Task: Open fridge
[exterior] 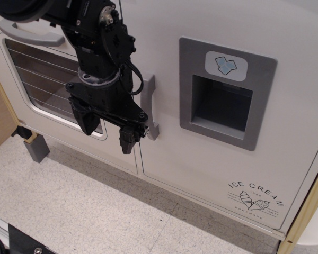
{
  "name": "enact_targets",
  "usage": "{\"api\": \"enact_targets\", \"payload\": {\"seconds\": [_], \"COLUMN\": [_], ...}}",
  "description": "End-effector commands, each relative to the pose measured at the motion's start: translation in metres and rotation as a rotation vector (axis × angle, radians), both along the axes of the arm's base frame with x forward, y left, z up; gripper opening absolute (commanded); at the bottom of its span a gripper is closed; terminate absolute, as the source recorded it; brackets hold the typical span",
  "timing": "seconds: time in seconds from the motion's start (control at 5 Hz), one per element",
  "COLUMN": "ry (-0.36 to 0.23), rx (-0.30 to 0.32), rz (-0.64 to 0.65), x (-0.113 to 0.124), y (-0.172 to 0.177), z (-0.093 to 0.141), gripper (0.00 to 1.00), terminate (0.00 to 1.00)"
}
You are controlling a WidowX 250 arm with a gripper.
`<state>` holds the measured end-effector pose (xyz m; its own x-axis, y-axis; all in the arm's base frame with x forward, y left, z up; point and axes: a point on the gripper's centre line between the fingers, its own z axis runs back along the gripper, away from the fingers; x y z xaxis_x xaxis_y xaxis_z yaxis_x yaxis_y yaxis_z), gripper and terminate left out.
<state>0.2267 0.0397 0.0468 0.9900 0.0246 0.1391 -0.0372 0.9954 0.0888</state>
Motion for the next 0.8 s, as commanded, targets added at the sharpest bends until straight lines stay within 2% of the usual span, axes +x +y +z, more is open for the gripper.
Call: {"api": "enact_targets", "payload": {"seconds": [0.0,0.2,0.4,0.6], "ry": [0.0,-0.073,-0.134,-0.225], "rx": [0.0,0.012,0.003,0.006], "rz": [0.0,-0.033,-0.01,-0.014], "x": [0.0,0.02,0.042,0.061], "y": [0.0,0.007,0.008,0.005], "z": [0.0,-0.007,-0.009,-0.007], "gripper": [1.0,1.0,1.0,1.0], "terminate": [0.0,0.0,0.0,0.0]}}
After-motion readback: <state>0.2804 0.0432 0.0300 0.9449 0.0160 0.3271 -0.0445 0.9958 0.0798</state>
